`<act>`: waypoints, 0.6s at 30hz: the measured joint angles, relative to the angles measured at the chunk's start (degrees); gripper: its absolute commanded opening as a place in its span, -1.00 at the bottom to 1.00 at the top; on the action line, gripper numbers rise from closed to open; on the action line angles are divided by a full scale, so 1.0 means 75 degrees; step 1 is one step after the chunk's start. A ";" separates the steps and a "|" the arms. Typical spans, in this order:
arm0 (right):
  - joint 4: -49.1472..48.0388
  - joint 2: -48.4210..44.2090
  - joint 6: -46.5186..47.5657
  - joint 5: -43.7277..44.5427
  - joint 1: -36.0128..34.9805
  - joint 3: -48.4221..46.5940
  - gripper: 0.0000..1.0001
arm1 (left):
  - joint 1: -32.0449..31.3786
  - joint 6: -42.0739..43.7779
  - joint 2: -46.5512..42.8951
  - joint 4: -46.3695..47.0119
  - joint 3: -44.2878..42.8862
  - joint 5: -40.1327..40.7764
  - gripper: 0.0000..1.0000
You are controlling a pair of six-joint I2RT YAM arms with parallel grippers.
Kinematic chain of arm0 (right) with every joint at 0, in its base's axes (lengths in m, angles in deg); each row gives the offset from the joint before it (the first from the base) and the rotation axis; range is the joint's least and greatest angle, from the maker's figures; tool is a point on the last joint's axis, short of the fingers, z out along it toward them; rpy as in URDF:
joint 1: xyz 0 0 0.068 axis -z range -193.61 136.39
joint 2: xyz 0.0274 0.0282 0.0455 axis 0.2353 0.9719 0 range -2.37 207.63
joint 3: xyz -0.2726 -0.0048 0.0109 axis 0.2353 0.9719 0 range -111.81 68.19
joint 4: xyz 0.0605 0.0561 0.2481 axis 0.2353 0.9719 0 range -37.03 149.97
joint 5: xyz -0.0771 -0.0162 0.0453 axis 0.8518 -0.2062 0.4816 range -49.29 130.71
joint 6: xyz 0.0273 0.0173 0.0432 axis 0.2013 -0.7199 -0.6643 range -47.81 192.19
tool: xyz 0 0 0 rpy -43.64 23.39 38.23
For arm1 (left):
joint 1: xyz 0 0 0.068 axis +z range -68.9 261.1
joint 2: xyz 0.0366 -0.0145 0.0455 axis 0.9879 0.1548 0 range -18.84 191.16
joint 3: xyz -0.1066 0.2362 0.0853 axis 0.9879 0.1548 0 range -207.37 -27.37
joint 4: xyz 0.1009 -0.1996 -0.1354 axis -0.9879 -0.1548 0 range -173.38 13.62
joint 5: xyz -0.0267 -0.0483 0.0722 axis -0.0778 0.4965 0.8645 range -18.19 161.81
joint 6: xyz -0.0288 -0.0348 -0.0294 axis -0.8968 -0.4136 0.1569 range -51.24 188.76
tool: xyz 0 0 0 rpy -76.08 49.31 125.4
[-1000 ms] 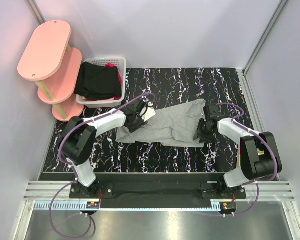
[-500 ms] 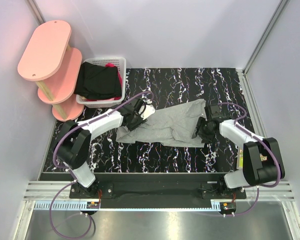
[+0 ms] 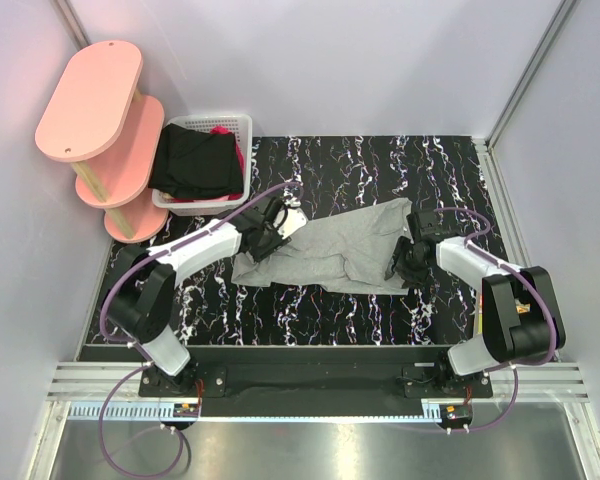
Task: Fold and stack the t-shirts
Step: Flatten out the tshirt
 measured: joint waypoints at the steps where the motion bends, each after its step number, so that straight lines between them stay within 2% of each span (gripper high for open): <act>1: 0.0003 -0.0009 -0.0020 0.0000 0.0000 0.0003 0.17 | 0.0009 0.0000 -0.0015 -0.0009 0.0000 0.0000 -0.06; 7: 0.0192 -0.0184 -0.0093 0.0006 -0.0003 0.0020 0.22 | 0.0020 0.0003 -0.0085 -0.0058 0.0003 0.0000 -0.07; 13: 0.0653 -0.1026 -0.0137 0.0192 -0.0003 0.0041 0.22 | 0.0023 0.0003 -0.0195 -0.0076 0.0044 -0.0003 -0.09; 18: 0.0761 -0.0746 -0.0131 0.0216 -0.0003 0.0035 0.21 | 0.0032 0.0015 -0.0207 -0.0085 0.0044 -0.0003 -0.10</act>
